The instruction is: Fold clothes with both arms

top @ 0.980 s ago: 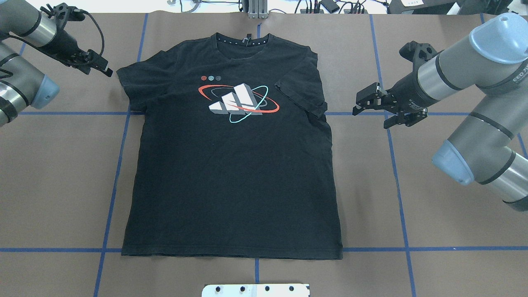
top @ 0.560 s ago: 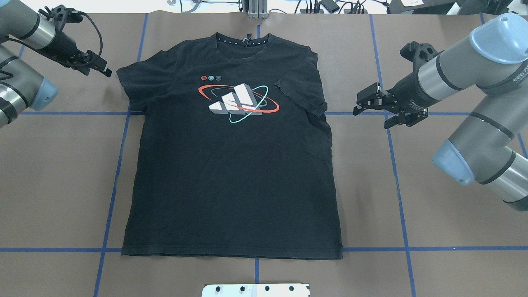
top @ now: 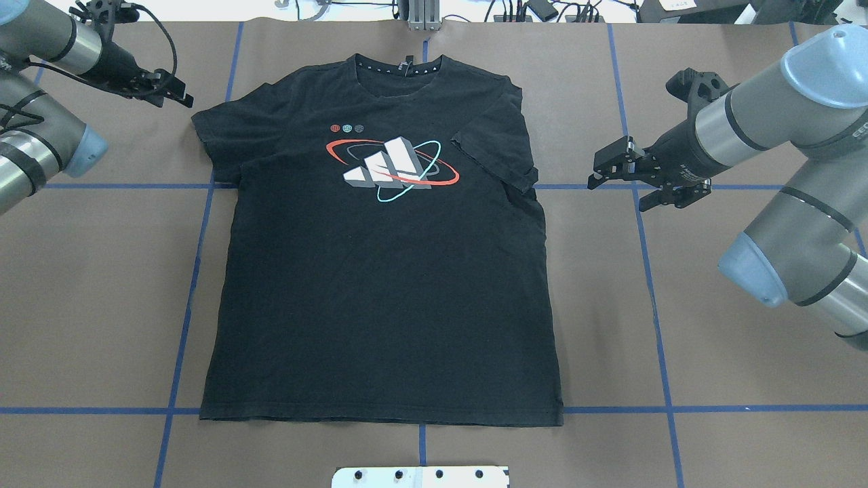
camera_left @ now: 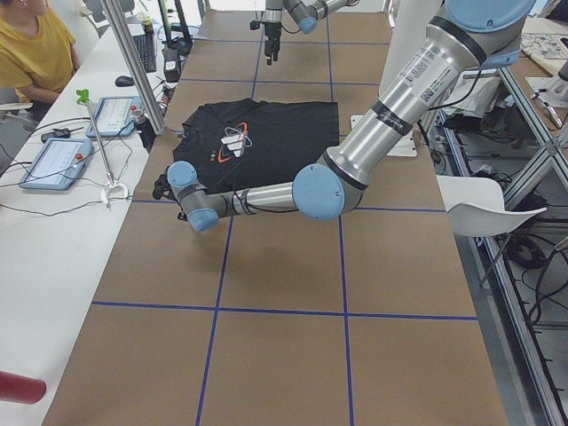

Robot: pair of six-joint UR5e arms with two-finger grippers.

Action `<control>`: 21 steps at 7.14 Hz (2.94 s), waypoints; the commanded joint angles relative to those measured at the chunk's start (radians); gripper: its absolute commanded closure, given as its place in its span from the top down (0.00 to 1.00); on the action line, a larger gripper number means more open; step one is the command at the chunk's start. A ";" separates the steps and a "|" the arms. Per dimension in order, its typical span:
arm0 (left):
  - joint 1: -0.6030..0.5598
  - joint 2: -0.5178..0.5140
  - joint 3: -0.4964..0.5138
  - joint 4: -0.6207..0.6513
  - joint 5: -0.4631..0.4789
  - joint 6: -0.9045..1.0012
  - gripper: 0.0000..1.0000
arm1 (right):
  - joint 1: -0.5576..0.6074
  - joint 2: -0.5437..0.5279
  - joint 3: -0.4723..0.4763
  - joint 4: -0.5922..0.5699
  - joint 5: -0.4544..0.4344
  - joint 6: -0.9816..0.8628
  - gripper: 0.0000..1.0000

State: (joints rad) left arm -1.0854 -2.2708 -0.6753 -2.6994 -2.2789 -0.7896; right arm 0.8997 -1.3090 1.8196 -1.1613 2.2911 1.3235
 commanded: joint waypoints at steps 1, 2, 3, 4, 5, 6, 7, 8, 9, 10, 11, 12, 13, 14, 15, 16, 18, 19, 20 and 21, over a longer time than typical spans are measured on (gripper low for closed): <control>0.019 -0.003 0.028 -0.040 0.019 -0.022 0.59 | -0.001 -0.004 -0.005 0.000 -0.004 -0.003 1.00; 0.019 -0.003 0.033 -0.043 0.021 -0.028 0.57 | -0.001 -0.006 -0.005 0.000 -0.004 -0.003 1.00; 0.024 -0.010 0.040 -0.043 0.022 -0.030 0.52 | -0.001 -0.013 -0.003 0.002 -0.004 -0.004 1.00; 0.025 -0.012 0.043 -0.045 0.022 -0.030 0.48 | -0.001 -0.016 -0.005 0.002 -0.004 -0.004 1.00; 0.027 -0.015 0.043 -0.045 0.022 -0.030 0.39 | -0.001 -0.016 -0.003 0.000 -0.004 -0.004 1.00; 0.027 -0.016 0.043 -0.045 0.022 -0.030 0.15 | 0.001 -0.019 -0.005 0.002 -0.004 -0.004 1.00; 0.028 -0.015 0.043 -0.045 0.024 -0.030 0.00 | 0.001 -0.022 -0.003 0.000 -0.004 -0.004 1.00; 0.027 -0.018 0.042 -0.051 0.024 -0.031 0.00 | 0.001 -0.023 -0.002 0.002 -0.004 -0.004 1.00; 0.022 -0.004 -0.008 -0.059 0.016 -0.048 0.00 | 0.001 -0.023 -0.002 0.002 -0.004 -0.004 1.00; 0.024 0.095 -0.164 -0.063 0.013 -0.112 0.00 | 0.002 -0.024 0.000 0.002 -0.004 -0.004 1.00; 0.033 0.141 -0.290 -0.060 0.015 -0.217 0.00 | 0.001 -0.024 -0.003 0.002 -0.004 -0.004 1.00; 0.059 0.136 -0.337 -0.063 0.015 -0.347 0.00 | 0.001 -0.024 -0.005 0.002 -0.002 -0.004 1.00; 0.118 0.122 -0.387 -0.053 0.022 -0.450 0.00 | 0.001 -0.032 -0.006 0.002 -0.002 -0.006 1.00; 0.166 0.061 -0.369 -0.046 0.050 -0.512 0.00 | 0.001 -0.033 -0.013 0.002 -0.004 -0.004 1.00; 0.197 -0.025 -0.310 -0.028 0.135 -0.539 0.00 | 0.001 -0.035 -0.013 0.002 -0.004 -0.004 1.00; 0.203 -0.067 -0.246 -0.031 0.177 -0.539 0.00 | 0.001 -0.038 -0.011 0.002 -0.004 -0.004 1.00; 0.203 -0.070 -0.208 -0.036 0.214 -0.530 0.00 | 0.001 -0.039 -0.013 0.002 -0.005 -0.004 1.00; 0.202 -0.082 -0.190 -0.036 0.222 -0.530 0.00 | -0.001 -0.039 -0.013 0.002 -0.006 -0.004 1.00; 0.202 -0.087 -0.182 -0.036 0.235 -0.530 0.00 | 0.001 -0.039 -0.014 0.002 -0.006 -0.004 1.00; 0.200 -0.113 -0.149 -0.037 0.243 -0.531 0.00 | 0.001 -0.039 -0.014 0.002 -0.006 -0.004 1.00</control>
State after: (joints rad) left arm -0.8838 -2.3611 -0.8547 -2.7354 -2.0480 -1.3197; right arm 0.9000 -1.3483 1.8061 -1.1597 2.2857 1.3192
